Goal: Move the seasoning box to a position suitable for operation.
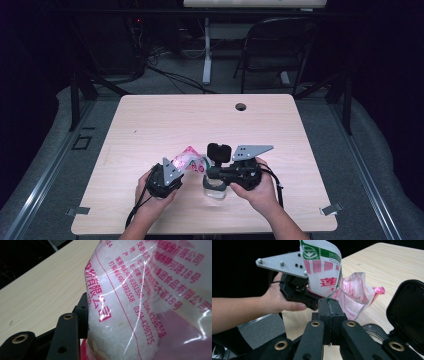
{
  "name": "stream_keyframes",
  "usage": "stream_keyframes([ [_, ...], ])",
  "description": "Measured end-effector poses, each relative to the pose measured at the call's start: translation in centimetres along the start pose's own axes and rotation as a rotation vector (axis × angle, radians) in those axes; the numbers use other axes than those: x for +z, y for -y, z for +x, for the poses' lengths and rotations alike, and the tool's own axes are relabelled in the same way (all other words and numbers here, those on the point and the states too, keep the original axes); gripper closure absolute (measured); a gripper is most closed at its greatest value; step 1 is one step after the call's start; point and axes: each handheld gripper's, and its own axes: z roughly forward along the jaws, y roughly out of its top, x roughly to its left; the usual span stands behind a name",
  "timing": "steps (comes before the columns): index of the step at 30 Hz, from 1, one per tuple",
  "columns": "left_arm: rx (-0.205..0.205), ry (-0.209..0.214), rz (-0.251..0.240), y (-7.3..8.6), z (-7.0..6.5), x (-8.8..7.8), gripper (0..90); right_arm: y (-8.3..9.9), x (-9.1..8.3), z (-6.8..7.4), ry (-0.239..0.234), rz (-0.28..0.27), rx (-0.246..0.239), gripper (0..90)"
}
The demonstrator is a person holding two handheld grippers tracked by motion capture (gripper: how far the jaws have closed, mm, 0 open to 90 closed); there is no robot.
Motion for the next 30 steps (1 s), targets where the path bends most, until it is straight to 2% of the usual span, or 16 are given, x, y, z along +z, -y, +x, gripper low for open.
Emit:
stream_keyframes([
  [6,0.056,-0.064,0.0,-0.5,-0.1,0.1,54.1,0.3,-0.2,-0.6,0.013,0.01,0.025,90.0],
  [12,0.093,-0.1,-0.012,-0.6,-0.2,0.2,54.1,0.6,-0.3,-0.9,0.02,0.015,0.028,90.0],
  [20,0.073,-0.103,-0.031,-0.5,0.2,0.0,54.2,0.8,-1.2,-1.8,0.029,0.003,0.061,86.2],
  [22,0.08,-0.108,-0.03,-0.5,0.3,0.0,54.2,0.7,-1.5,-2.0,0.031,-0.001,0.063,85.2],
  [26,0.099,-0.123,-0.028,-0.6,0.2,-0.2,54.2,0.7,-2.1,-2.4,0.061,-0.021,0.081,83.8],
  [30,0.133,-0.138,-0.025,-0.7,-0.2,-0.3,54.2,0.7,-2.3,-2.6,0.121,-0.025,0.084,76.3],
])
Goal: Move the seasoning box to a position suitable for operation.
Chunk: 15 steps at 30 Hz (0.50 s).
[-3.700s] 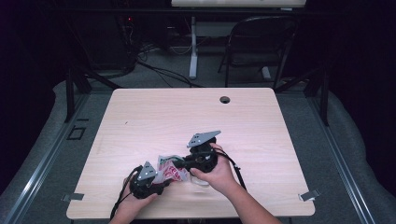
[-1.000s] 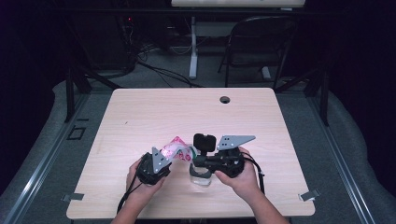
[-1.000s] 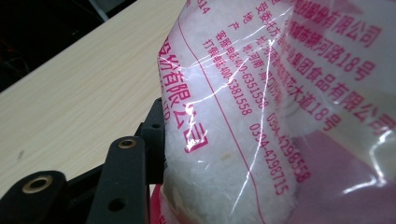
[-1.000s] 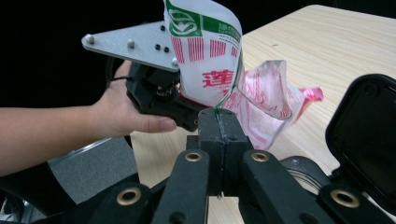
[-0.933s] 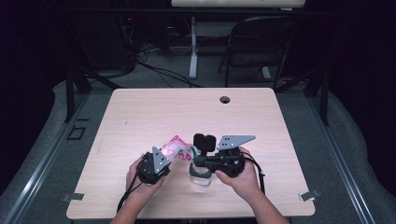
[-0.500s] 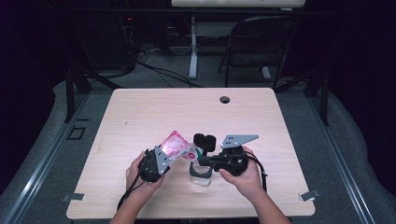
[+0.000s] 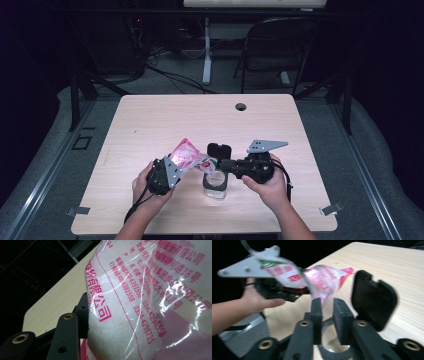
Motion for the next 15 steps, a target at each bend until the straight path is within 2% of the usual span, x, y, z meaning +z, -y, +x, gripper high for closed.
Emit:
stream_keyframes([
  [5,0.051,-0.015,-0.002,-0.25,-0.52,-0.17,54.2,0.04,-0.05,-0.25,0.053,0.014,-0.011,72.5],
  [15,0.104,-0.04,0.002,-0.49,-1.04,-0.13,54.2,-0.23,-0.66,-0.25,0.054,-0.033,0.01,69.5],
])
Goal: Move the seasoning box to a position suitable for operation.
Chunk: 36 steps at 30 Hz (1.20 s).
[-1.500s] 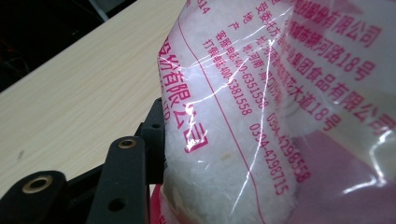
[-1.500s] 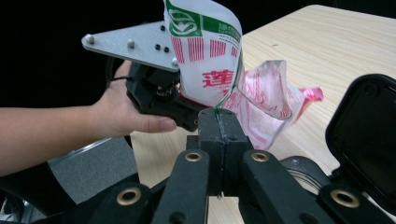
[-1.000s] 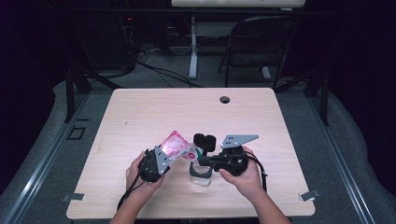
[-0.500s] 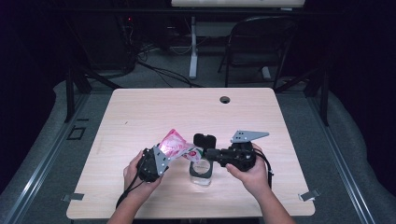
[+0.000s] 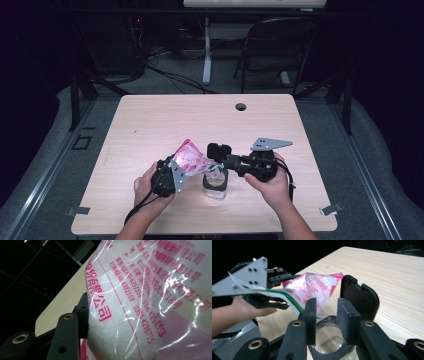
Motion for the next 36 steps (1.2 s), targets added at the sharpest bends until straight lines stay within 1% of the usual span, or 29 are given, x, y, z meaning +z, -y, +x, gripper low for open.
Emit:
stream_keyframes([
  [2,0.005,-0.007,0.002,0.0,-0.1,0.0,54.2,-0.1,0.0,0.1,-0.017,-0.004,-0.001,69.1],
  [4,0.009,-0.014,0.003,0.0,-0.1,0.1,54.3,-0.1,0.1,0.3,-0.027,0.004,-0.005,69.0],
  [6,0.027,-0.029,0.004,-0.1,-0.2,0.1,54.3,0.0,0.3,0.5,-0.034,0.008,-0.01,68.8],
  [8,0.041,-0.04,0.0,-0.1,-0.3,0.1,54.3,0.0,0.4,0.7,-0.038,0.017,-0.016,68.7],
  [13,0.047,-0.057,0.005,-0.2,-0.3,0.1,54.3,0.0,0.6,1.1,-0.048,0.019,-0.023,68.5],
  [14,0.048,-0.058,0.007,-0.2,-0.3,0.1,54.3,0.0,0.6,1.1,-0.05,0.026,-0.028,68.4],
  [20,0.071,-0.071,0.013,-0.1,-0.3,0.1,54.4,0.0,0.9,1.4,-0.064,0.039,-0.037,67.2],
  [21,0.084,-0.076,0.016,-0.2,-0.2,0.1,54.3,0.0,0.9,1.4,-0.066,0.045,-0.041,67.0],
  [25,0.103,-0.08,0.025,-0.3,-0.1,0.0,54.4,0.0,1.0,1.6,-0.072,0.052,-0.047,66.1],
  [27,0.103,-0.084,0.022,-0.4,-0.1,0.1,54.3,0.0,1.0,1.7,-0.074,0.054,-0.049,66.0],
  [29,0.106,-0.076,0.031,-0.5,0.1,0.0,54.3,0.0,1.1,1.8,-0.078,0.054,-0.052,65.6],
  [32,0.106,-0.07,0.029,-0.5,0.0,0.1,54.3,0.0,1.1,2.0,-0.08,0.057,-0.057,65.0],
  [34,0.123,-0.065,0.037,-0.6,0.0,0.0,54.3,0.0,1.2,2.0,-0.084,0.06,-0.059,64.2],
  [36,0.133,-0.071,0.036,-0.7,0.1,0.0,54.4,0.0,1.2,2.1,-0.084,0.063,-0.062,64.2],
])
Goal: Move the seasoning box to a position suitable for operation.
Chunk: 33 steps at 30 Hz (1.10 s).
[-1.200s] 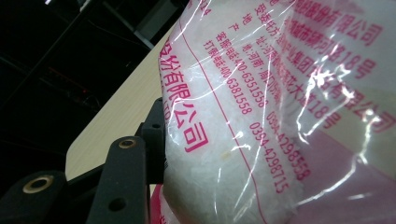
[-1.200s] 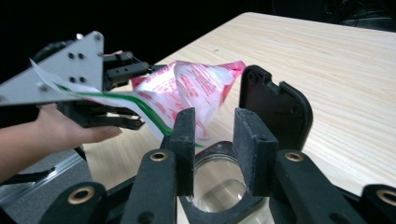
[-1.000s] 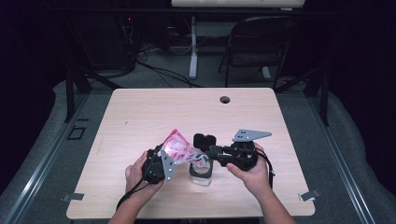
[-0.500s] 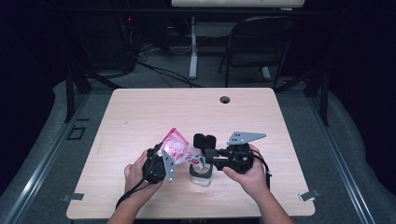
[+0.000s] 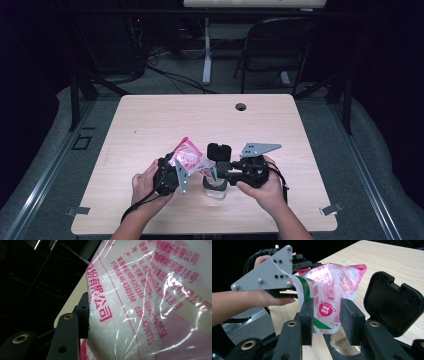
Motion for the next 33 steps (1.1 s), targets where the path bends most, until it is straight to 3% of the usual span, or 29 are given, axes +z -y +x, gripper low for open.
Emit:
stream_keyframes([
  [15,0.017,-0.015,-0.004,-0.1,0.3,-0.1,54.4,0.1,0.3,0.2,0.01,0.002,-0.008,58.4],
  [17,0.026,-0.018,-0.011,-0.3,0.3,-0.1,54.4,0.2,0.6,0.2,0.035,0.024,-0.022,57.9],
  [27,0.044,-0.036,-0.022,-0.5,0.1,-0.1,54.5,0.6,1.6,0.4,0.065,0.054,-0.025,56.8],
  [30,0.045,-0.036,-0.022,-0.6,0.0,-0.2,54.5,0.7,1.8,0.4,0.072,0.062,-0.026,57.7],
  [33,0.055,-0.036,-0.023,-0.6,-0.1,-0.2,54.5,0.8,2.0,0.4,0.071,0.071,-0.025,64.9],
])
